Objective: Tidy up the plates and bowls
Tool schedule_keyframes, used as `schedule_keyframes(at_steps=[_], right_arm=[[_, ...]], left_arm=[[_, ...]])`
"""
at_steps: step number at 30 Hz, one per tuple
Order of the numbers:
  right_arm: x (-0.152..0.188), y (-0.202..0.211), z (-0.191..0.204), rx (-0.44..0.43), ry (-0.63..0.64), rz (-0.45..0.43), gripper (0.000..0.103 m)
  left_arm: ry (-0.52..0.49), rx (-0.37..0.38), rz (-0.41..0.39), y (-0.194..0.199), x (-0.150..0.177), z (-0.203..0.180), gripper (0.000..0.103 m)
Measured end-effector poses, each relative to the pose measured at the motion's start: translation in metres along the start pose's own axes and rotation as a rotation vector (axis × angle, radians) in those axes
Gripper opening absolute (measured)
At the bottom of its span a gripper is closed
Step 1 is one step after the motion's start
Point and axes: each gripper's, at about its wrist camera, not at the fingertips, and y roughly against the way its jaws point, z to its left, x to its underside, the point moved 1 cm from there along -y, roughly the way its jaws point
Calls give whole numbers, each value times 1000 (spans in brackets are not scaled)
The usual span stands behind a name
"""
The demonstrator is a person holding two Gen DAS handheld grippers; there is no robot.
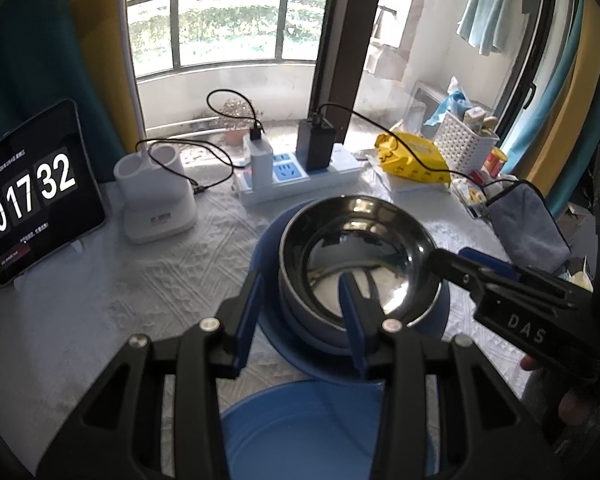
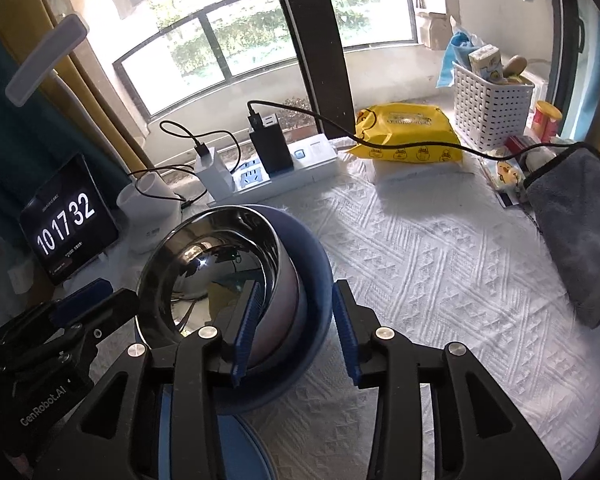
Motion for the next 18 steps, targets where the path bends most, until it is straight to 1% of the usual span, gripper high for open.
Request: schedule_keyframes(at_steps=[13,18], right_arm=[[-2,28,10,7,21,-44,39],[3,45,12,27,32,-69,40]], left_arm=[[-15,7,-3,18,5,4,41],[-18,-19,-25,31,15,17,43]])
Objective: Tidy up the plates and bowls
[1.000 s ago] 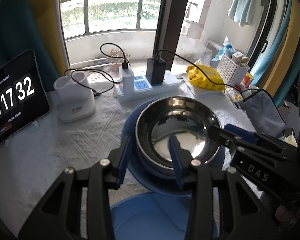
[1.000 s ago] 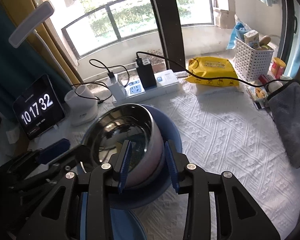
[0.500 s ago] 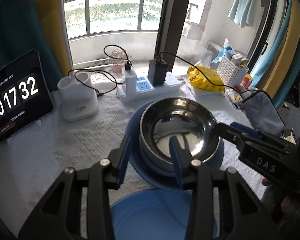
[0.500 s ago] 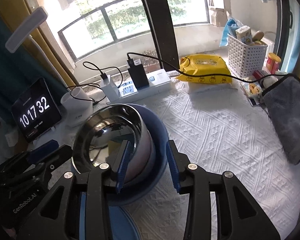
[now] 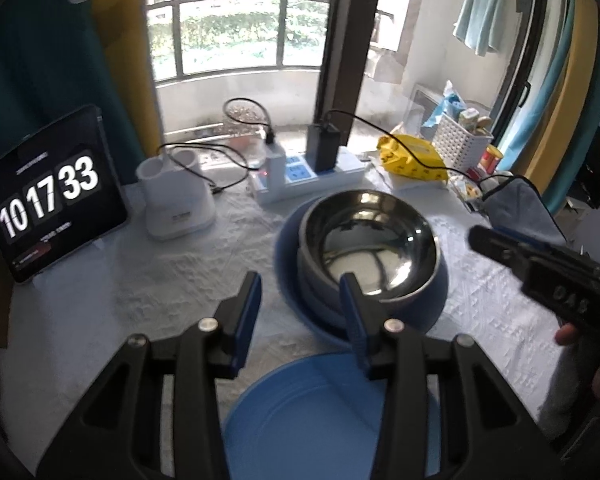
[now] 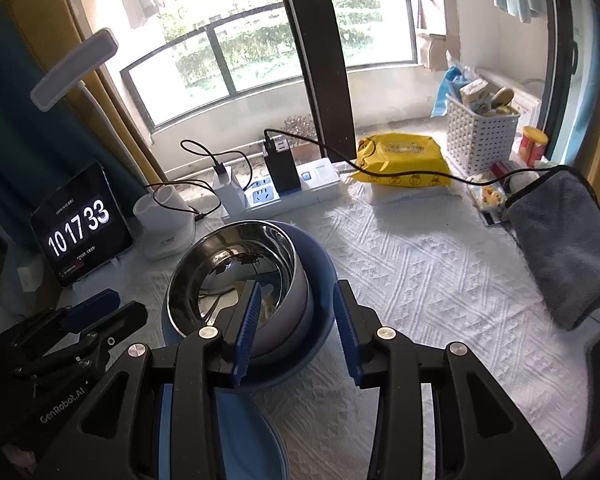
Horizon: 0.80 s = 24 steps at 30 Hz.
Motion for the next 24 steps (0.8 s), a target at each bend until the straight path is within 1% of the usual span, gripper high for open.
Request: schedule_keyframes(at_steps=[4,7,10,12,15,19,24], right_arm=[[5,10,-3,6,-1,-10,42],[9,16,-5,7,-2,-15,46],[11,20,-7,9,3,-23,48],[13,22,-7,14,10,-28,51],[16,22,-11,26,18,-34,54],[21,13,-19,24,26,-9,54],[25,-3,-31,43,23,22,54]], left_arm=[[27,-20,-3,4,8,14,45],[35,-27,-4,7,15,24,48],[35,-35,-3,7,22,33,53],[37,-41,1,4,26,40,60],[42,-55,17,-5,31,48,61],[49,-66,46,-20,36,55,61],[50,-49,60,-35,34,54,61]])
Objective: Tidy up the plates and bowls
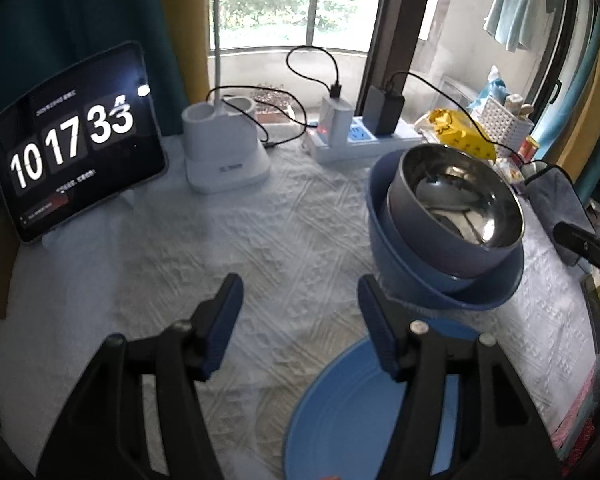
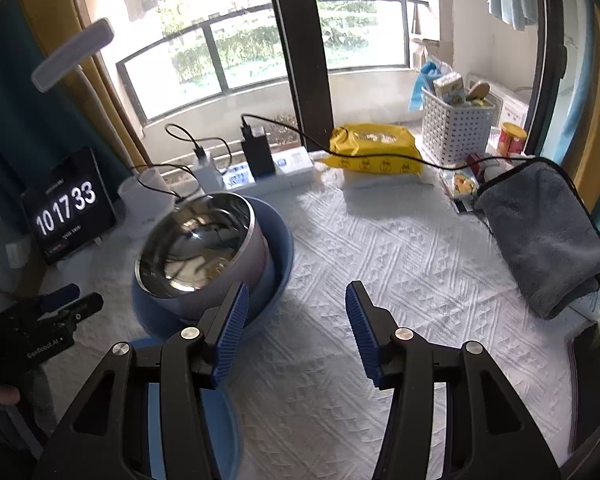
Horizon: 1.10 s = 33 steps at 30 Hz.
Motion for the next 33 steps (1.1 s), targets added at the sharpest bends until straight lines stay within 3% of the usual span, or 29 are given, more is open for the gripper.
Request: schedule_keyframes(at_steps=[7,17,23,31,33], right_arm=[[0,-19,-10,10,-9,32,54],[-2,-45,-14,-54,-57,80,53],[-4,-58,-8,-90,-67,98,52],[-4,-74,-6,-124,-98,118,32],[-5,-75,-6,-133,-106,120,27]], left_arm=[[22,43,-1,-14,-8,2,61],[87,178,2,-27,-20,5,61],[69,183,27,-37,-25,-7,61],[54,142,73,-51,-28,-20,60],[45,134,72,-51,-29,-22,53]])
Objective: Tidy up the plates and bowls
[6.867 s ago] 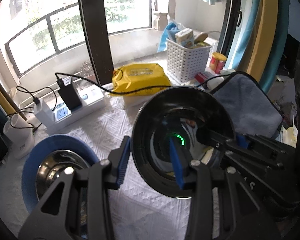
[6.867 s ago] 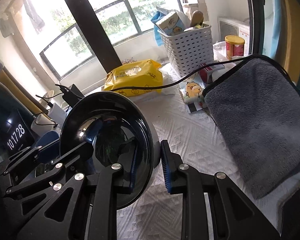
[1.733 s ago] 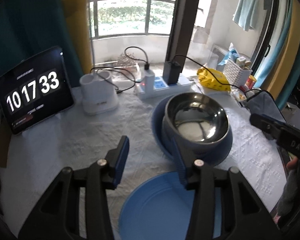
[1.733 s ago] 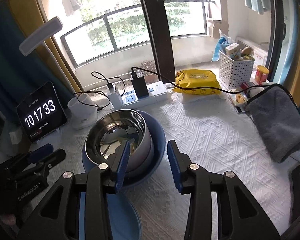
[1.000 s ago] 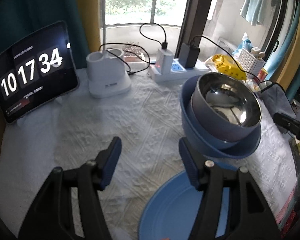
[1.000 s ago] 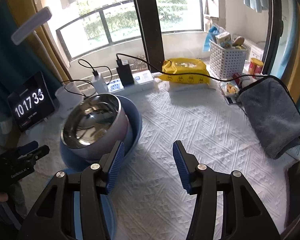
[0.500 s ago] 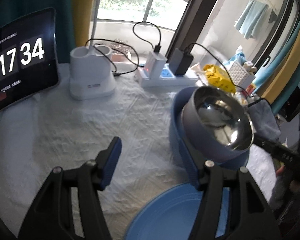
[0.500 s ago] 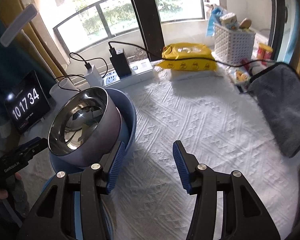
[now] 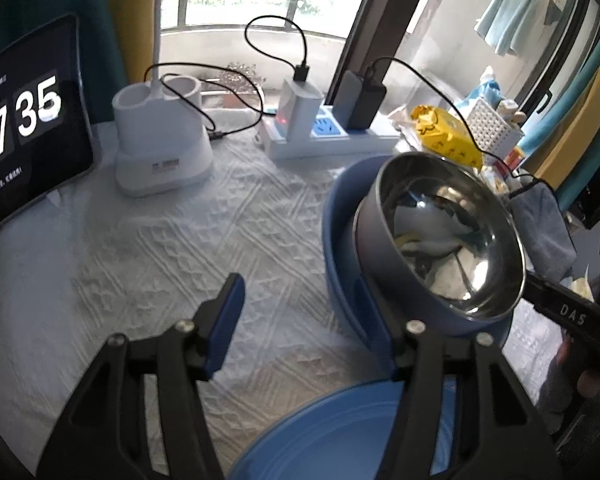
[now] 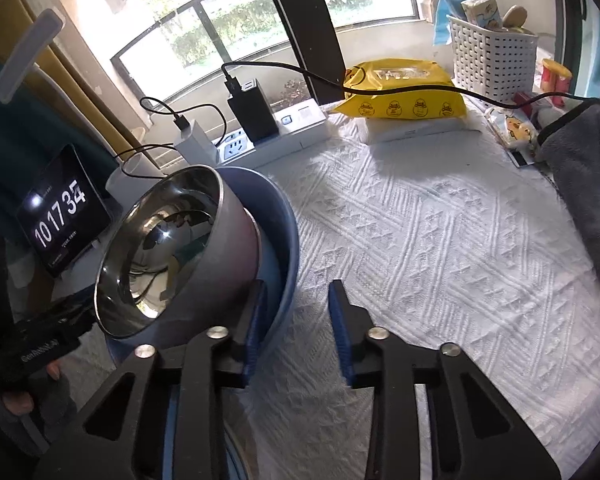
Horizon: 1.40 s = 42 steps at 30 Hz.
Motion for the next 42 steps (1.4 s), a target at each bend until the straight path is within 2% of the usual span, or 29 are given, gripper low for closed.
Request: schedule_keyframes(at_steps=[1,3,4,6,7,18,33,42], right_arm=[[-1,-1,0,-8,-4,3,23],[-1,-1,3,-19,-4,7,16],[-2,-2,5,-20,1,9,13],[-3,-2,7,-13,3,11,13],[-3,-2,6,-16,-1,13,13],[-2,3,12,0,18,-6,12],[-3,38,17,-4,26,-41,12],[7,63,28,-3,40,-65,12]], left_arm=[[-3,-2,0,0,0,-1,51],[-23,-8,-1,1,-1,-7,36],[-32,-10,-1,1,-1,-10,31],[-46,-1,4,3,-1,-18,15],[-49,1,5,3,-1,-20,14],[-37,13,23,8,2,-17,14],[-89,0,-20,41,4,-34,14],[-93,0,-45,66,18,-38,14]])
